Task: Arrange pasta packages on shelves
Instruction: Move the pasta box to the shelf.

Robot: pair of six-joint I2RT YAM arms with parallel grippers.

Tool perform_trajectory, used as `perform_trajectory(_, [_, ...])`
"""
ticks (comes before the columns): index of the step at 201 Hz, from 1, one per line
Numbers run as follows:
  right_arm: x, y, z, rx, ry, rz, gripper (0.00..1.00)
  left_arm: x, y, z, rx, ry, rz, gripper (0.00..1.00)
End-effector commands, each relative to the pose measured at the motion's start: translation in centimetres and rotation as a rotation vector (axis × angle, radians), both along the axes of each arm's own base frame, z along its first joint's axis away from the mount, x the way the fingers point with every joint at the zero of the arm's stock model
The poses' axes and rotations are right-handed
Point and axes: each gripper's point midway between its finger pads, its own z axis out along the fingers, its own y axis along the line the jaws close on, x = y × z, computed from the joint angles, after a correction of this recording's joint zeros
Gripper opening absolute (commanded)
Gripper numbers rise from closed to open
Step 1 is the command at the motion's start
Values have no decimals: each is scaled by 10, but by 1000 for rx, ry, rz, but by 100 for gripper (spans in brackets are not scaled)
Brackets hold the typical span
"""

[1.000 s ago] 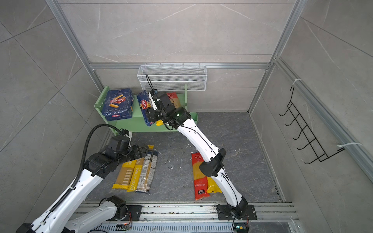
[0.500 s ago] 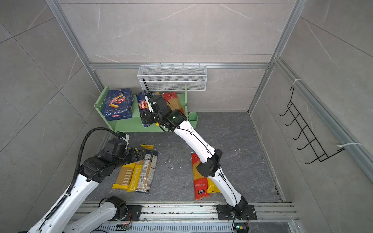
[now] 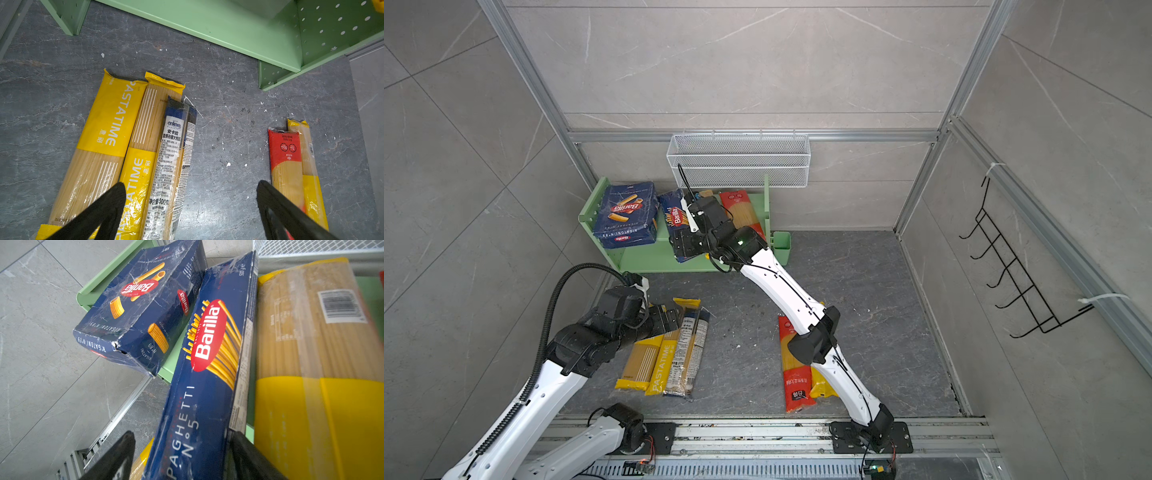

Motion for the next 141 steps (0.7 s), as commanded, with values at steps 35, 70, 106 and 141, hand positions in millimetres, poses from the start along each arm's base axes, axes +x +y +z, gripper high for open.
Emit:
perform_trajectory(35, [-55,-58,114,40,-166,52,86,-8,8,19,16,-36,-7,100])
perform_trajectory(70, [-80,-100,119,-31,-182,20,87,-21,19,30,89,-10,-25,100])
perform_trajectory(106, [-104,-169,65,-133,-131,-130,88,-45,48,46,185,-14,14,100])
perform_trajectory(141, [-132,-227,-19,-256,2,-249,88,-62,53,48,152,-12,18,100])
